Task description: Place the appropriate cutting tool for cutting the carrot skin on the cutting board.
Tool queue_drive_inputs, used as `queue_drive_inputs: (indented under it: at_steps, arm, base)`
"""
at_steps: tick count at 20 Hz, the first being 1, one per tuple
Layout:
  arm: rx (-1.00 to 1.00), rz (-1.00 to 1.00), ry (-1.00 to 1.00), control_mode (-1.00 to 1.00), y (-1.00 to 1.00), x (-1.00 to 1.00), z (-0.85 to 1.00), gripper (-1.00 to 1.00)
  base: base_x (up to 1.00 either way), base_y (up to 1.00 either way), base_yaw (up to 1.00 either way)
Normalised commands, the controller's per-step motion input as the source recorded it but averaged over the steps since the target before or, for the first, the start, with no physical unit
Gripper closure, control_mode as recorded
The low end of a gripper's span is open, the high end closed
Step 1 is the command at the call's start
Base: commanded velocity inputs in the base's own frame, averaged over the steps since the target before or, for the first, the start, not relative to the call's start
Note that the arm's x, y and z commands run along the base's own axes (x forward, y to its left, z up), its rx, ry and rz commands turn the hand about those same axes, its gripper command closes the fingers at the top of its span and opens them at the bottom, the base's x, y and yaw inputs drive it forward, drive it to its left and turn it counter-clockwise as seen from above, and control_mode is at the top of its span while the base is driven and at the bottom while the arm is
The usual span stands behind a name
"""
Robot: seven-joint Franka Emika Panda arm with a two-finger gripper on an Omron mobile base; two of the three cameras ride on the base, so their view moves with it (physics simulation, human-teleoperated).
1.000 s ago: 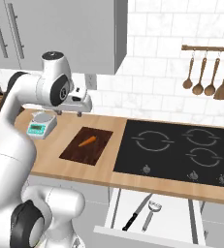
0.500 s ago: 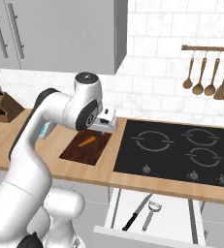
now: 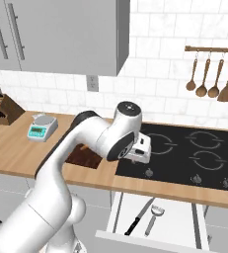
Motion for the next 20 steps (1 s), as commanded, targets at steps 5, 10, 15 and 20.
queue_drive_inputs:
  at_steps: [5, 10, 15, 20]
  arm:
    - [0.02, -0.09, 0.10, -1.00, -0.36, -0.04, -0.66, -1.00]
    - [0.01, -0.02, 0.13, -1.00, -0.32, -0.04, -0.44, -1.00]
    - [0.01, 0.00, 0.06, -1.00, -0.28, -0.10, -0.29, -1.00]
    - [0.05, 0.00, 0.00, -1.00, -0.35, -0.13, -0.22, -1.00]
  base:
    - [0.00, 0.00, 0.00]
    - [0.00, 0.00, 0.00]
    - [0.00, 0.00, 0.00]
    - [0.00, 0.00, 0.00]
